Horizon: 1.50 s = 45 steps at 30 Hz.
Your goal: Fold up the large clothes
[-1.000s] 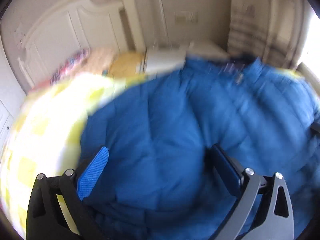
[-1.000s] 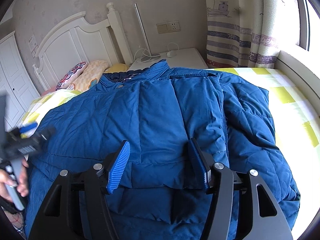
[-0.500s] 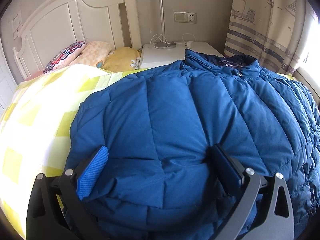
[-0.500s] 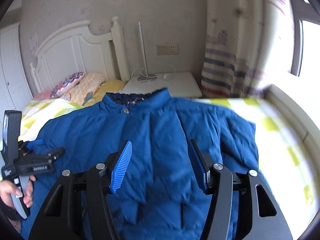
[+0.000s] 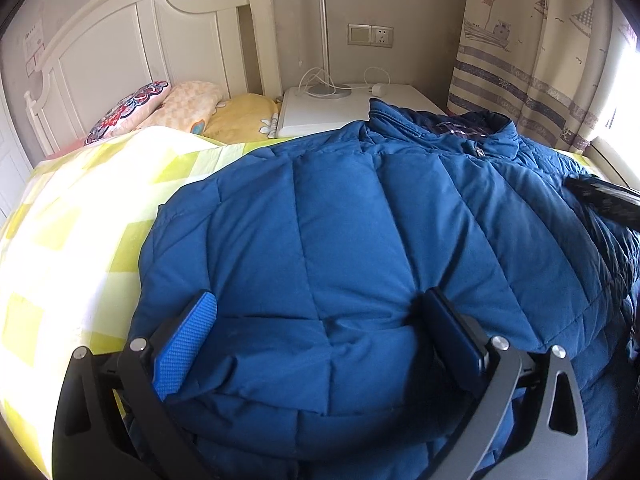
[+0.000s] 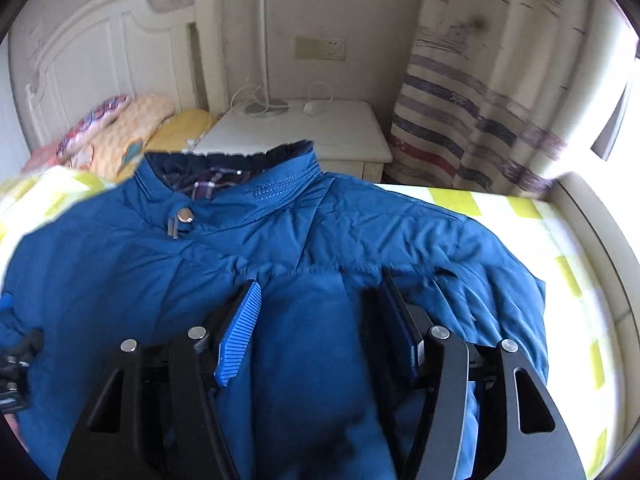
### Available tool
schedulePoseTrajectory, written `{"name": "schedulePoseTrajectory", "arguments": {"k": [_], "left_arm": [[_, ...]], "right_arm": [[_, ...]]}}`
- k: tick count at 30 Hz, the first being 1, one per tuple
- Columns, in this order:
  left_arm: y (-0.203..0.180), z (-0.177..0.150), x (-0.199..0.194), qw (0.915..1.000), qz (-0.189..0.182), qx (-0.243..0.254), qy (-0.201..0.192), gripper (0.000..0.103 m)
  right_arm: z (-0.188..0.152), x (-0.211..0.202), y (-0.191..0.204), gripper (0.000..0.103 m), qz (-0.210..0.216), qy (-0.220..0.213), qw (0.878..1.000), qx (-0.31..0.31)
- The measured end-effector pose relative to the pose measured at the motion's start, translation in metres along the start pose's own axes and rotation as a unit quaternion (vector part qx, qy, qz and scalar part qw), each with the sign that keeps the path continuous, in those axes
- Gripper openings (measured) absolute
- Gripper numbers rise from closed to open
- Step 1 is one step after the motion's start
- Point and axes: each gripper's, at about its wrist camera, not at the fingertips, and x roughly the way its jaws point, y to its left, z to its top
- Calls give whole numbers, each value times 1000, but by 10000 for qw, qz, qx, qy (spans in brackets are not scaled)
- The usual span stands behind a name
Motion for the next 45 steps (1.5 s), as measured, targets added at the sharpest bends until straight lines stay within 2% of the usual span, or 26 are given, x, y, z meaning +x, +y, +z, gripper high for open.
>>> {"name": "schedulePoseTrajectory", "arguments": {"k": [2,4,6,8,10,14,15,16,18,20,21,25,27,28,29,31,33,35,36,37,39,43,45], "left_arm": [[1,0,-1,10000,-4,0,-4,101],[1,0,-1,10000,-4,0,-3,101],[1,0,-1,10000,1,6,-4,101],[2,-1,-1,10000,-8,1,-6,101],[2,-1,-1,10000,-4,1,-9,101],[2,-1,-1,10000,-10,0,-8,101],[2,-1,-1,10000,-9,3,-7,101],[2,-1,-1,10000,-11,3,-7,101],[3,-1,-1,10000,-9,5,-8,101],[3,-1,0,10000,-6,11,-5,101],[3,-1,0,10000,6,20,-3,101],[4,-3,-5,9999,111,42,15,101],[1,-10,-22,9994,350,9,13,101],[-2,-16,-37,9997,243,-18,-73,101],[-10,-25,-60,9997,-136,31,-204,101],[-28,-40,-84,9978,-463,380,-299,101],[-47,-56,-88,9964,-348,746,-197,101],[-60,-74,-69,9939,-231,1051,223,101],[-61,-81,-60,9933,-227,1080,345,101],[-56,-82,-61,9945,-330,947,288,101],[-40,-80,-60,9952,-551,633,506,101],[-9,-92,-88,9990,-272,312,158,101],[12,-106,-84,9992,-131,115,371,101]], "right_arm": [[-8,-27,-5,57,290,-267,9989,249],[-20,-46,0,58,388,-402,9982,233],[-35,-52,8,61,304,-311,9991,7],[-47,-41,15,65,166,-82,9995,-269],[-55,-36,22,66,60,-69,9983,-584],[-51,-54,18,66,151,78,9992,-368],[-54,-65,19,68,229,-38,9990,-381],[-58,-77,21,79,260,-193,9985,-438],[-71,-83,24,87,77,-260,9979,-585],[-86,-63,24,88,71,120,9972,-732],[-91,-53,19,89,172,285,9975,-617],[-87,-65,16,87,166,361,9980,-501],[-92,-84,20,87,350,271,9976,-529],[-96,-93,23,88,431,179,9972,-579],[-101,-103,25,88,487,78,9967,-651],[-110,-113,30,88,557,28,9953,-787],[-120,-105,35,88,628,252,9933,-935],[-131,-85,37,90,617,617,9916,-956],[-131,-84,35,91,648,590,9921,-903],[-131,-87,34,92,668,606,9921,-870],[-132,-95,33,92,587,679,9917,-926],[-147,-124,12,92,561,486,9934,-874],[-159,-127,-10,92,338,509,9958,-688]]}}
